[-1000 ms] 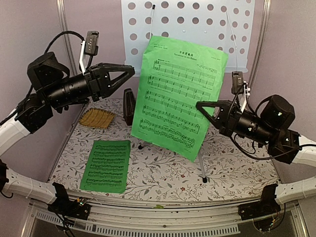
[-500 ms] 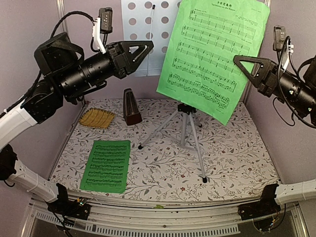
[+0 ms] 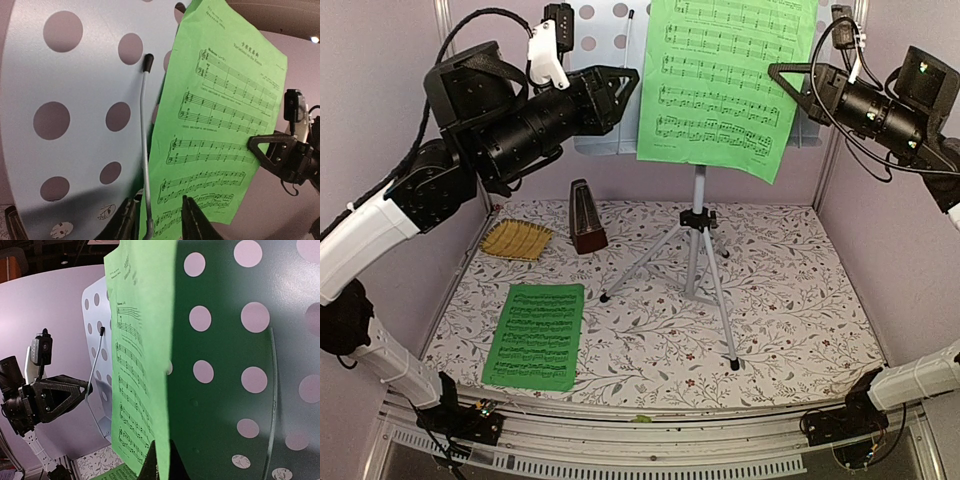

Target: Set up the instrument practice props

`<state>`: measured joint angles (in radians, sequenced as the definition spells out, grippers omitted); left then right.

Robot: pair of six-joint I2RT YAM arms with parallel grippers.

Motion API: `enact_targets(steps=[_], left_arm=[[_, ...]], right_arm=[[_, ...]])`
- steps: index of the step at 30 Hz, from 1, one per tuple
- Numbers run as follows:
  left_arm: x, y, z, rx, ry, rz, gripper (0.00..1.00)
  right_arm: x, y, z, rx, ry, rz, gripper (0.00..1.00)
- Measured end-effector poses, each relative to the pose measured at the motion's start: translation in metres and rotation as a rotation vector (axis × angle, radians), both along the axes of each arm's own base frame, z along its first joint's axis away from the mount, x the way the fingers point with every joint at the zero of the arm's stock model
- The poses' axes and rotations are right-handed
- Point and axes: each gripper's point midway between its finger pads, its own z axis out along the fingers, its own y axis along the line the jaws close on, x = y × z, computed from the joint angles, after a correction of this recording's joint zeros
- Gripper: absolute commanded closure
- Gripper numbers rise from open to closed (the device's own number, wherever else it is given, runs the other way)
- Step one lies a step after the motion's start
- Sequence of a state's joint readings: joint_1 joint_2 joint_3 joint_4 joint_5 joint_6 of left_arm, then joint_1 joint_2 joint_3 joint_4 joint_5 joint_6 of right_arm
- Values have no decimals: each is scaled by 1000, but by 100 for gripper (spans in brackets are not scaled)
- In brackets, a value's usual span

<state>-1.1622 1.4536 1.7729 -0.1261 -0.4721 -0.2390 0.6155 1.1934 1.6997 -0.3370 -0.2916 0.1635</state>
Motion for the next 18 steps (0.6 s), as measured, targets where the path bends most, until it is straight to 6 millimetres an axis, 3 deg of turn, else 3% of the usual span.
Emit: enact_targets(steps=[11,18], left_arm=[[15,-13,4,49,26,79,79],[20,-11,-4,87,37,118,90]], right_arm=[[10,-9,33,19,-73,-11,100],[16,-5,37,19,-97,-11,100]])
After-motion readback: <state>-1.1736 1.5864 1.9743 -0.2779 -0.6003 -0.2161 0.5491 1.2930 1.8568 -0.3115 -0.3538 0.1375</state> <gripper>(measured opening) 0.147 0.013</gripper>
